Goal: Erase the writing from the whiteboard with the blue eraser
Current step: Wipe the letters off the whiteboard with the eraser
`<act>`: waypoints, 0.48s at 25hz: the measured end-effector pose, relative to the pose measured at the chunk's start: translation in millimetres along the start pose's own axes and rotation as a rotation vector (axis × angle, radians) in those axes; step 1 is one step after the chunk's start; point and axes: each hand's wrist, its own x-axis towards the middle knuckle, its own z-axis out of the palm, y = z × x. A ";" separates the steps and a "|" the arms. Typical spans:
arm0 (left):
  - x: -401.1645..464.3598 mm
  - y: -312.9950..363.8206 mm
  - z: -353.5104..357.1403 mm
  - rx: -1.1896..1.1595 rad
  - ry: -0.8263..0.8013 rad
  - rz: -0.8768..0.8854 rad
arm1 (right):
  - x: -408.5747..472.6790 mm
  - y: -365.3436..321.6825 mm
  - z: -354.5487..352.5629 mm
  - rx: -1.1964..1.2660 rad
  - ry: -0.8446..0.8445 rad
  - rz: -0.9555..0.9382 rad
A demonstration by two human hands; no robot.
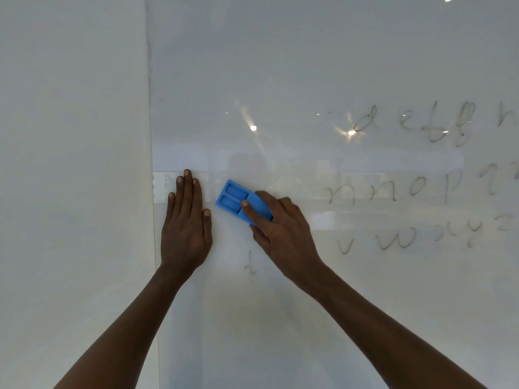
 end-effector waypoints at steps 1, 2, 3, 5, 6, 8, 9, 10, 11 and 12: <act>-3.0 -0.5 0.8 -0.003 -0.005 -0.002 | -13.9 -2.9 2.0 0.007 -0.011 -0.006; -6.5 -1.1 1.6 -0.004 -0.009 -0.005 | -28.5 -5.6 3.9 0.013 -0.023 -0.014; -9.7 -1.5 2.4 -0.002 -0.009 -0.008 | -43.2 -7.9 6.1 0.019 -0.040 -0.026; -15.0 -0.3 4.3 0.016 -0.006 -0.014 | -73.0 -10.9 10.2 0.037 -0.081 -0.062; -17.5 1.1 5.5 0.029 -0.004 -0.016 | -87.5 -11.8 12.1 0.046 -0.103 -0.083; -21.8 4.3 8.6 0.049 0.001 -0.019 | -113.4 -10.4 14.3 0.048 -0.156 -0.126; -23.1 5.2 9.6 0.058 0.004 -0.020 | -123.2 -8.3 14.3 0.042 -0.182 -0.145; -23.9 5.6 10.3 0.065 0.004 -0.021 | -130.3 -4.5 13.5 0.033 -0.202 -0.162; -24.2 5.5 10.6 0.070 0.004 -0.019 | -134.8 0.4 12.2 0.023 -0.210 -0.176; -24.3 5.4 10.8 0.074 0.005 -0.018 | -137.0 6.1 10.5 0.012 -0.206 -0.187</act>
